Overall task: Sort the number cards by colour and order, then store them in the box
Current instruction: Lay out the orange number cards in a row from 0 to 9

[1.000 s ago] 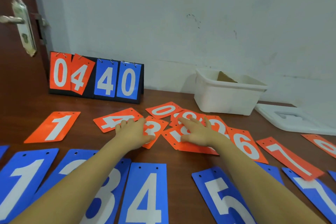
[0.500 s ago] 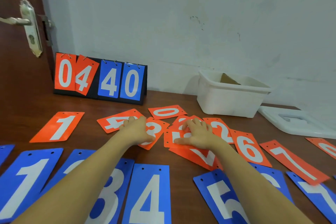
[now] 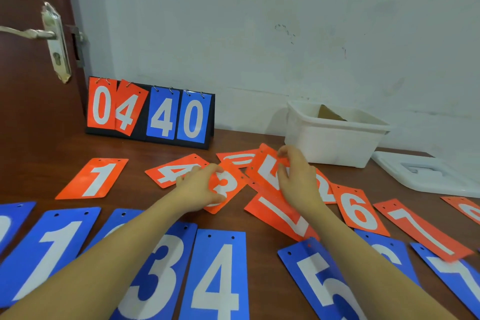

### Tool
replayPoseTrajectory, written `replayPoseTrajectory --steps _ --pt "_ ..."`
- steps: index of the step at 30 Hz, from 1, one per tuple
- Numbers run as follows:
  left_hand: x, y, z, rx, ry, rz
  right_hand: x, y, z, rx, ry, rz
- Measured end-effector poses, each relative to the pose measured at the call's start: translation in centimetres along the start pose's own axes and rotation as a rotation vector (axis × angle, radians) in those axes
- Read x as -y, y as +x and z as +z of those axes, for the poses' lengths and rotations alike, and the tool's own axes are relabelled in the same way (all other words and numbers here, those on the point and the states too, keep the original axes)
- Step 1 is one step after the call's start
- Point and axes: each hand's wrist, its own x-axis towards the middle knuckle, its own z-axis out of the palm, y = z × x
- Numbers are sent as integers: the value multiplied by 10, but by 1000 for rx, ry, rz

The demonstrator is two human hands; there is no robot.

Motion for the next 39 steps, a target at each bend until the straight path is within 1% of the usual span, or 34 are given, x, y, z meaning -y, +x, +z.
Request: replayPoseTrajectory --steps 2,4,7,9,11,13,15,16,19,20,21,22,23,24,25,27,28,29,30,32,33,34,35,37,38,39 --pt "-3 -3 -2 -103 -118 34 3 -2 -6 -98 64 -14" --pt "-7 -10 -8 -271 -217 95 8 -5 -12 -163 136 0" --pt "-13 -27 -25 -492 -390 148 23 -13 -18 -130 262 44" --pt "-12 -42 -38 -573 -461 169 37 -20 -17 -101 344 47" --pt "-4 -57 -45 -617 -466 158 51 -27 -11 -94 403 43" --pt "7 -69 -45 -595 -438 121 66 -33 -1 -94 442 58" --pt "20 -76 -39 -473 -365 70 79 -40 11 -98 470 86" --pt "26 -76 -34 -394 -289 25 83 -44 17 -96 483 109" --pt "44 -69 -23 -140 49 -140 87 -54 28 -68 509 201" --pt "46 -68 -23 -82 122 -180 86 -55 29 -53 507 221" --pt "47 -66 -24 -62 165 -191 84 -56 28 -33 504 239" --pt "46 -65 -26 -84 201 -168 81 -56 26 -17 507 252" --pt "43 -66 -28 -138 211 -123 78 -55 22 -10 521 254" --pt "36 -68 -29 -198 154 -55 76 -54 18 -7 545 249" --pt "27 -72 -28 -222 -1 14 74 -53 13 -5 571 240" --pt "0 -79 -24 -154 -456 151 70 -52 3 3 608 206" --pt "-13 -81 -18 -127 -616 212 67 -52 -2 21 616 178" --pt "-25 -80 -12 -145 -680 254 65 -51 -8 48 620 149" --pt "-32 -77 -5 -204 -666 274 60 -51 -14 67 609 127" --pt "-41 -66 3 -331 -552 248 44 -49 -26 65 527 125" --pt "-43 -62 4 -365 -504 223 32 -49 -32 85 436 143" --pt "-44 -58 6 -381 -478 205 20 -48 -38 148 312 155" --pt "-44 -55 8 -390 -460 191 7 -48 -42 258 181 155" --pt "-43 -50 12 -387 -424 161 -14 -50 -44 553 -49 151" --pt "-44 -48 14 -382 -410 141 -20 -50 -43 663 -149 155" --pt "-45 -46 15 -378 -397 123 -25 -50 -43 705 -241 157"
